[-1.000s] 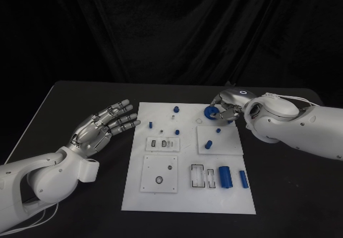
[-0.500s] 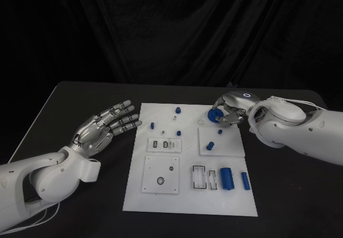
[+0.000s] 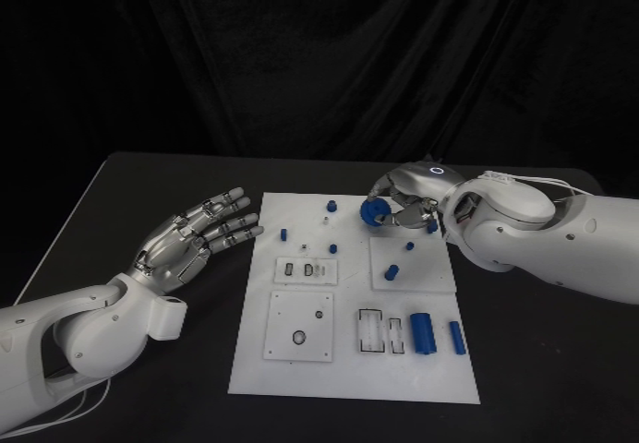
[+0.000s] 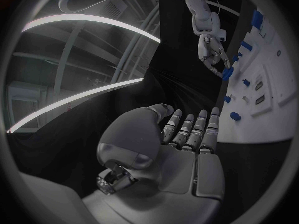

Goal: Assemble the parts on the task board

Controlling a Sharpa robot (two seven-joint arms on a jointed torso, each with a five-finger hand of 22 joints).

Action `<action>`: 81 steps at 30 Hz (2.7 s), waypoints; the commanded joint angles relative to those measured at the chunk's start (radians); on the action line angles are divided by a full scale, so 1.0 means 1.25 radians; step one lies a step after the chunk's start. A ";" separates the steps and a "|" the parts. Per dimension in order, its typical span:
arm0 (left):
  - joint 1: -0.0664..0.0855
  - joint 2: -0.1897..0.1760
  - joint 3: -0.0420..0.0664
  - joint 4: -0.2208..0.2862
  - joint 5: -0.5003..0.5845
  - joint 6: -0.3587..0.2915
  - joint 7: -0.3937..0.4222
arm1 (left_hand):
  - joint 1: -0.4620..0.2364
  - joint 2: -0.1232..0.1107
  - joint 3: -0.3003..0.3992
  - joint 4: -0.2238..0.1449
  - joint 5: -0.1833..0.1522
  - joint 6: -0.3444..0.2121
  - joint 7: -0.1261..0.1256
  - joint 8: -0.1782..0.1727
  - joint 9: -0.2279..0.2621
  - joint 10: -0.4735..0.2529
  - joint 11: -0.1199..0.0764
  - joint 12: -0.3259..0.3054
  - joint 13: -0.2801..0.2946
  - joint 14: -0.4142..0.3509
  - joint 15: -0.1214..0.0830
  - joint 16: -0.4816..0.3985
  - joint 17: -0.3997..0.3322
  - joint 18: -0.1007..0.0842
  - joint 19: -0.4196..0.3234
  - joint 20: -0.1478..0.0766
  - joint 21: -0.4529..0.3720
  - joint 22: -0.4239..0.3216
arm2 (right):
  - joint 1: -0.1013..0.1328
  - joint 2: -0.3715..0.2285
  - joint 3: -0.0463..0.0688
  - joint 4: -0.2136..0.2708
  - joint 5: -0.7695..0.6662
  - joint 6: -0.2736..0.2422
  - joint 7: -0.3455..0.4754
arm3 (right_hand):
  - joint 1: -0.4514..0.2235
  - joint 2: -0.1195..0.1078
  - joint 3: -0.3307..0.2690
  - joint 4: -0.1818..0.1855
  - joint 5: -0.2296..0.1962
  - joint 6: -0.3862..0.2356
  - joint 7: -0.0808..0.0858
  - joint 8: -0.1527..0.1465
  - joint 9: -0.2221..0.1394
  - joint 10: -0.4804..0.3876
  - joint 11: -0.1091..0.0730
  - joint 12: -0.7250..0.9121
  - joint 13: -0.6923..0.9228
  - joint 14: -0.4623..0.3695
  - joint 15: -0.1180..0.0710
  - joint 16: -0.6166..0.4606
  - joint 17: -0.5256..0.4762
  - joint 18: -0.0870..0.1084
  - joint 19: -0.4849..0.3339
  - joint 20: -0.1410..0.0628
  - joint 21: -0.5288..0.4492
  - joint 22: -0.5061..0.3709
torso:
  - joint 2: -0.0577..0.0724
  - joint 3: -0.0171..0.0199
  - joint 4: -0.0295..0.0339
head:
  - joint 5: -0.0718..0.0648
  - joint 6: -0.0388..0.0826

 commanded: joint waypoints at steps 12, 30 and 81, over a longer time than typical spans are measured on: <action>0.000 0.011 0.000 -0.006 0.000 0.014 0.065 | -0.009 0.000 0.006 0.000 0.003 0.000 0.005 0.003 0.001 0.000 0.008 0.006 0.001 -0.001 0.003 0.001 0.001 -0.005 -0.001 0.001 -0.002 -0.001 | 0.002 0.111 0.001 -0.069 0.002 0.026 0.037 | -0.010 0.002 0.003 0.006 -0.013 -0.010 -0.005 0.144 0.198 0.083 -0.002 0.002 0.211 0.082 -0.005 0.002 0.211 -0.005 0.082 -0.005 0.004 0.209 | 0.001 0.0001 0.0010 | -0.009 -0.001; 0.000 0.016 0.000 -0.008 0.000 0.015 0.062 | -0.010 0.000 0.007 0.000 0.002 0.000 0.006 0.002 0.001 0.000 0.009 0.007 0.001 0.000 0.004 0.002 0.001 -0.006 -0.001 0.001 -0.002 0.000 | -0.017 0.192 0.002 -0.133 0.005 0.037 0.057 | -0.012 0.003 0.006 0.007 -0.023 -0.019 -0.002 0.141 0.199 0.083 0.002 0.002 0.211 0.082 -0.002 0.002 0.211 -0.004 0.079 -0.004 0.001 0.205 | 0.002 0.0003 0.0022 | -0.013 -0.009; 0.000 0.021 0.000 -0.020 0.000 0.021 0.053 | -0.011 0.000 0.009 0.000 0.002 -0.002 0.007 0.002 0.001 0.000 0.009 0.007 0.000 0.000 0.005 0.004 0.001 -0.007 -0.002 0.001 -0.002 -0.001 | -0.026 0.178 0.003 -0.154 0.005 0.088 0.033 | -0.035 -0.008 0.020 0.023 -0.181 -0.091 0.022 -0.077 0.036 0.083 0.008 0.002 0.211 0.082 0.003 0.002 0.211 0.000 0.071 0.002 -0.007 0.195 | 0.000 0.0010 -0.0003 | -0.017 -0.013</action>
